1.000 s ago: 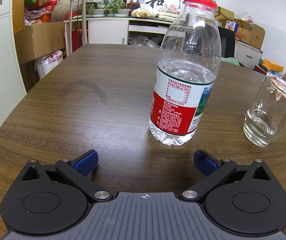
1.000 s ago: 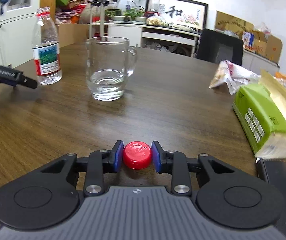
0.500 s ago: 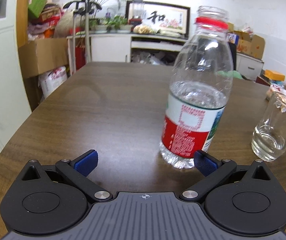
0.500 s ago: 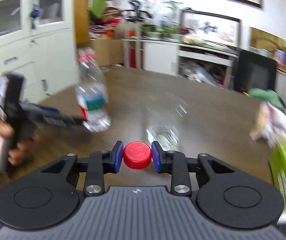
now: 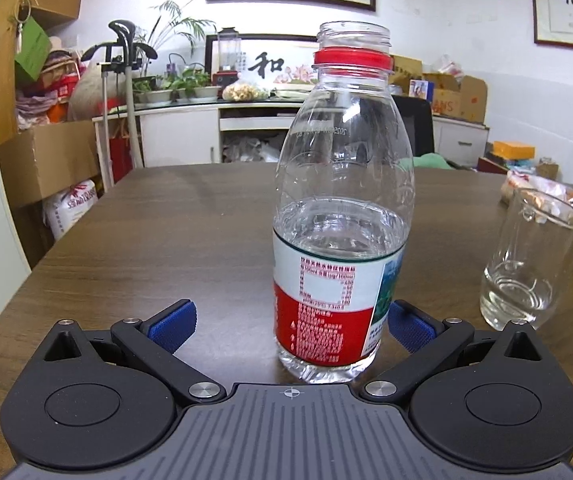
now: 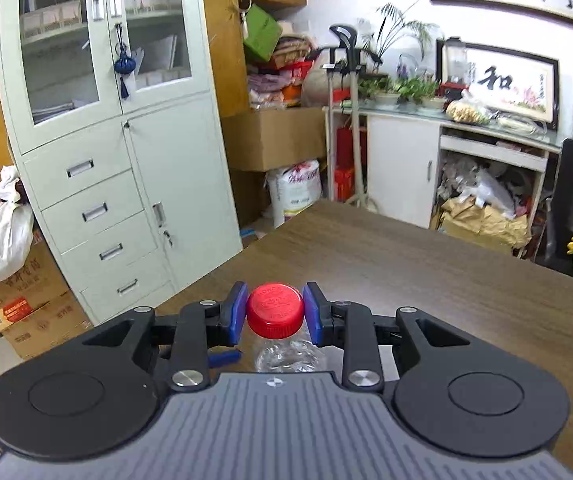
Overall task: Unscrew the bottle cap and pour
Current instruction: 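Lift the red cap with the right gripper while the left gripper approaches the bottle, then close the left gripper on the bottle while the right gripper sets the cap on its neck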
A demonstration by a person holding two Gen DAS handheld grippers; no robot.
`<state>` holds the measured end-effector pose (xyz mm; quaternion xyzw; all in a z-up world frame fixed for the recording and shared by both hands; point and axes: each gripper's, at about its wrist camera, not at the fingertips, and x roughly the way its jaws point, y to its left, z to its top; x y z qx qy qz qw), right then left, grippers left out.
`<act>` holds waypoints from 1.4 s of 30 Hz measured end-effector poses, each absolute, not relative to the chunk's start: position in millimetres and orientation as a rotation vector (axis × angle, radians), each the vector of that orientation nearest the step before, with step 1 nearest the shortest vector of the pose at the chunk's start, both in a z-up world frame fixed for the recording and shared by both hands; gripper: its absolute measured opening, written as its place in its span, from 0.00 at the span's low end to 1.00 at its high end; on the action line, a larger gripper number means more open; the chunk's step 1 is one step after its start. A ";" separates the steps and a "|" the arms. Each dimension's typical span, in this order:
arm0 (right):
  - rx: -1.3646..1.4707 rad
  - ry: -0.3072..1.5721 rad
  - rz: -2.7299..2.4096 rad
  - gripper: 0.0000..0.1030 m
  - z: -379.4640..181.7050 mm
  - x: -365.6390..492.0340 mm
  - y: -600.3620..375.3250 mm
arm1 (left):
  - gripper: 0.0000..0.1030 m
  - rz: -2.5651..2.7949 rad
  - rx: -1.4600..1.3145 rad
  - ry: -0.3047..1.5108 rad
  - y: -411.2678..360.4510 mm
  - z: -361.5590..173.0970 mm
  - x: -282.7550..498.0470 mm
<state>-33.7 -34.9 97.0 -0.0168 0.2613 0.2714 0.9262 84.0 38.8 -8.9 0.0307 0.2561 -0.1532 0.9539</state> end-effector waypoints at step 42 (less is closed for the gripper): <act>-0.141 0.649 0.473 0.31 79.4 -6.2 6.3 | 0.60 -0.300 0.110 0.469 13.5 -6.0 80.4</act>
